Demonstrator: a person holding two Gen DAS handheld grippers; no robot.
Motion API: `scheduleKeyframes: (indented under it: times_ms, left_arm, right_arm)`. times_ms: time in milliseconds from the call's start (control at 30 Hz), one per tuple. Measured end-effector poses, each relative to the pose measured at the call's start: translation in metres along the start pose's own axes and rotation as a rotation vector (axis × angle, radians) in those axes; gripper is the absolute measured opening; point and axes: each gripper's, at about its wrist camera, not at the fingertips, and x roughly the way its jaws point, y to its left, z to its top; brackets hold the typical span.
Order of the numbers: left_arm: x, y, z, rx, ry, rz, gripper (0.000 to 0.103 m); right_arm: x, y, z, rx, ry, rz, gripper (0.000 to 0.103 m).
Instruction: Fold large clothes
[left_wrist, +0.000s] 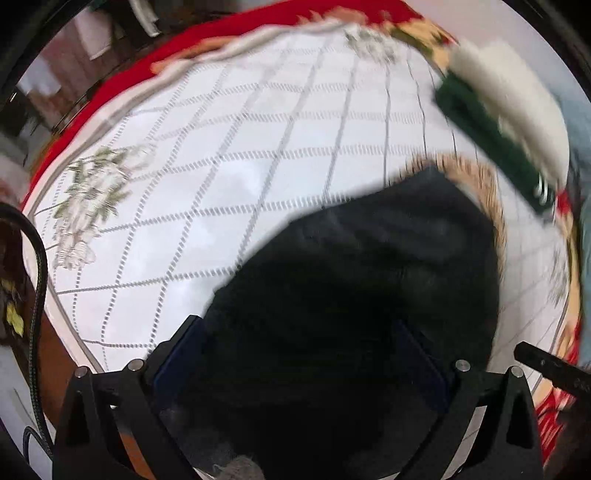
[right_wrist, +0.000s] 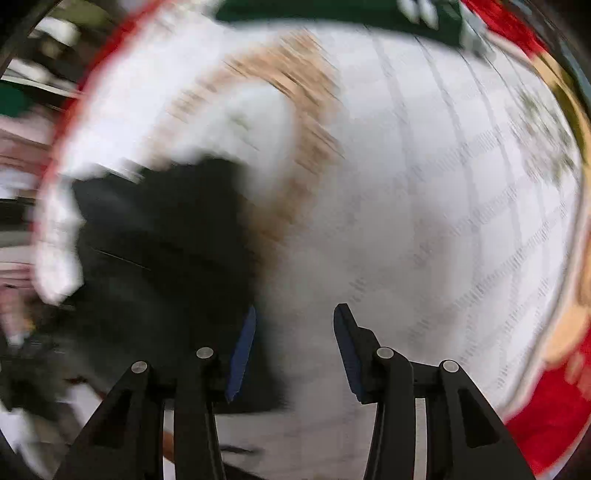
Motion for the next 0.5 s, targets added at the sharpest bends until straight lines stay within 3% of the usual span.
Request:
scheduleKeyframes:
  times_ms: [67,167,200,333,500]
  left_arm:
    - [-0.001,0.003,0.012,-0.027,-0.005,0.027,0.103]
    - [0.013,0.009,0.025,-0.042,0.013,0.07,0.103]
    - [0.018,0.011,0.029,-0.044,0.015,0.075,0.103]
    - [0.032,0.01,0.032,-0.016,0.016,0.128,0.103]
    - [0.032,0.022,0.019,-0.066,0.045,0.118,0.103]
  right_arm:
    - [-0.004,0.026,0.02,-0.043,-0.038,0.113,0.046]
    - [0.023,0.069,0.045,-0.088,-0.038,0.187,0.032]
    - [0.035,0.079,0.054,-0.088,-0.02,0.196,0.032]
    - [0.078,0.107,0.079,-0.133,0.021,0.086,0.032]
    - [0.075,0.113,0.089,-0.139,0.059,0.097,0.036]
